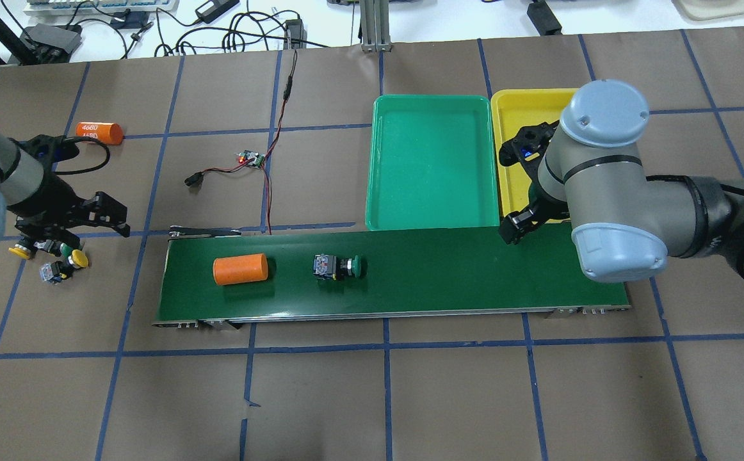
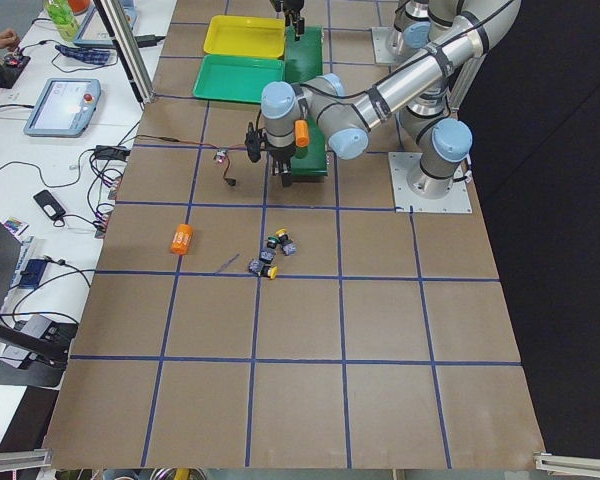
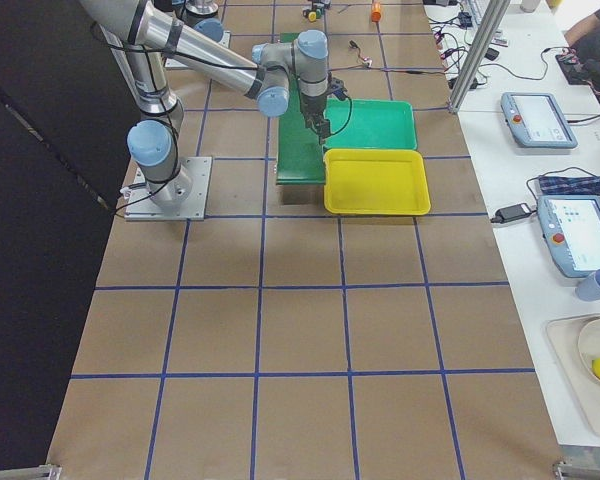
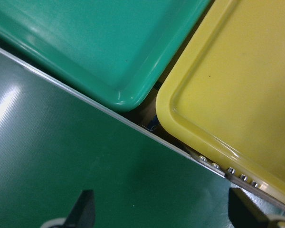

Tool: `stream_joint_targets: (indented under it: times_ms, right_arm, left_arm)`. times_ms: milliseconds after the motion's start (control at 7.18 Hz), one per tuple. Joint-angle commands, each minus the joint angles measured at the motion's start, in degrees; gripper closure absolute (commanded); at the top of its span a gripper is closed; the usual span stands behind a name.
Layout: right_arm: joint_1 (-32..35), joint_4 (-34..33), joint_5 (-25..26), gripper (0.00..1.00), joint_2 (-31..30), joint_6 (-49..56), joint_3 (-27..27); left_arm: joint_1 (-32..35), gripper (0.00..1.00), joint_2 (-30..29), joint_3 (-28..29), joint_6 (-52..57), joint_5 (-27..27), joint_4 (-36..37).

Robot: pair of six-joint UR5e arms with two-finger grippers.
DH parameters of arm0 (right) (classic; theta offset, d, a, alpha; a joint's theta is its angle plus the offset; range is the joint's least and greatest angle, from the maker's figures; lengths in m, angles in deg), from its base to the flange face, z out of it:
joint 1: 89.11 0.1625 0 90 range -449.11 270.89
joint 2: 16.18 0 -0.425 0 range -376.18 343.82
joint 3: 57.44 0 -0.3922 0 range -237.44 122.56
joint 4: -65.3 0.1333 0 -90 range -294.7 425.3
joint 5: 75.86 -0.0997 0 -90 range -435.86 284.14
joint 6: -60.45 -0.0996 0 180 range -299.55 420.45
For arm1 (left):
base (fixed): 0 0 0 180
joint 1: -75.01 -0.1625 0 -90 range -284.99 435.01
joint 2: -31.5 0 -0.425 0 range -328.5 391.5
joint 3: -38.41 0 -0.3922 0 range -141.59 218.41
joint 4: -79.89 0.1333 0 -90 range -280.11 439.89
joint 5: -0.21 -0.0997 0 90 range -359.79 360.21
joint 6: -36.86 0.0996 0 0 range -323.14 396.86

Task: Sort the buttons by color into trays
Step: 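Grasp a yellow-capped button with left gripper while right waits at belt end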

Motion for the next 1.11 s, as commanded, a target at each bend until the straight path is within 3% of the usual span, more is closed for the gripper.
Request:
stream_joint_targets:
  times_ms: [0,418,975]
  right_arm:
    - [0.0,0.5,-0.8,0.00,-1.9,9.2,2.0]
    - [0.1,0.8,-2.5,0.00,-4.9,18.9,6.3]
    - [0.1,0.4,-2.9,0.00,-6.5,43.5,9.1]
  left_arm:
    - [-4.4,0.00,-6.4,1.5,1.1,-0.1,5.8]
    - [-4.5,0.00,-9.0,1.7,-1.4,-0.3,6.3]
    - [-4.7,0.00,-10.0,1.6,-0.9,-1.9,6.4]
